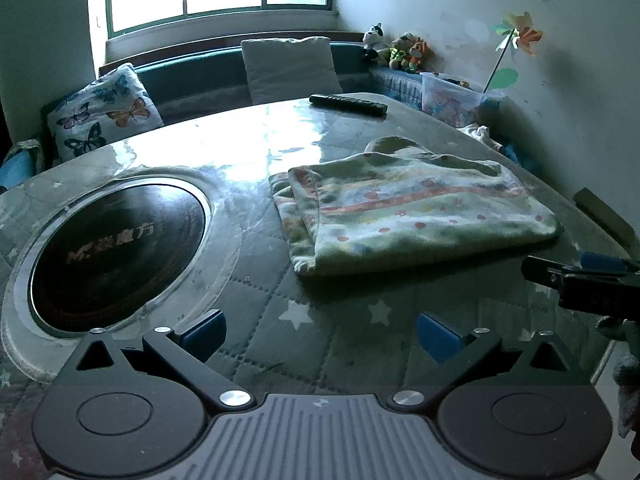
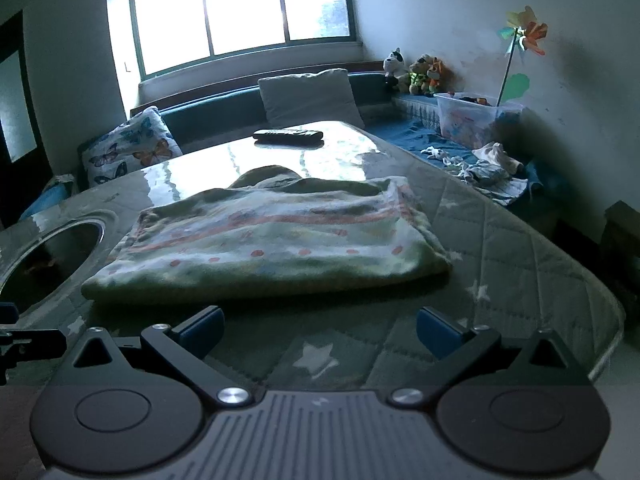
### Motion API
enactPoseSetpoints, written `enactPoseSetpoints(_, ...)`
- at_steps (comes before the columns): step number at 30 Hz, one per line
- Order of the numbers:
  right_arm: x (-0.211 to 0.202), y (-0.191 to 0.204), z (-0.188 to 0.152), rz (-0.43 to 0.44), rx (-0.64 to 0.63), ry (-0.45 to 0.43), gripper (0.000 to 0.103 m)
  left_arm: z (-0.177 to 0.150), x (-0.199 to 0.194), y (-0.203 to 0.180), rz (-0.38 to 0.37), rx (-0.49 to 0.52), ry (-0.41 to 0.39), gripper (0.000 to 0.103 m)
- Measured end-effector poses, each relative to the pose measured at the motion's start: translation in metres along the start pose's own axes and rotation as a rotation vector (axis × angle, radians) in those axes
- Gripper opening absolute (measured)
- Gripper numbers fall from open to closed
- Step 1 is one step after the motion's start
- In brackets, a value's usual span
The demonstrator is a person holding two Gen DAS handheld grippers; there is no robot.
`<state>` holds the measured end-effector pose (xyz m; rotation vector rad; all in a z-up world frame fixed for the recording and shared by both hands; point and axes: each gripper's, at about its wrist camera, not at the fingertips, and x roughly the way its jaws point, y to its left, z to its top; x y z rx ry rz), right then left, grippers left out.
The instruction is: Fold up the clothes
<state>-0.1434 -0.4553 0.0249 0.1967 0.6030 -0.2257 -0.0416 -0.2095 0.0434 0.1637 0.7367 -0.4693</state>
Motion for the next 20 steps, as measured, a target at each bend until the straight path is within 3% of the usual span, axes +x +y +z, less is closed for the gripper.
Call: enactPoseSetpoints(20,-0.016,0.027,-0.023,-0.032,-0.032,0.008,0.103,-0.023,-0.012,0.014,-0.006,-0.013,-0.02,0.103)
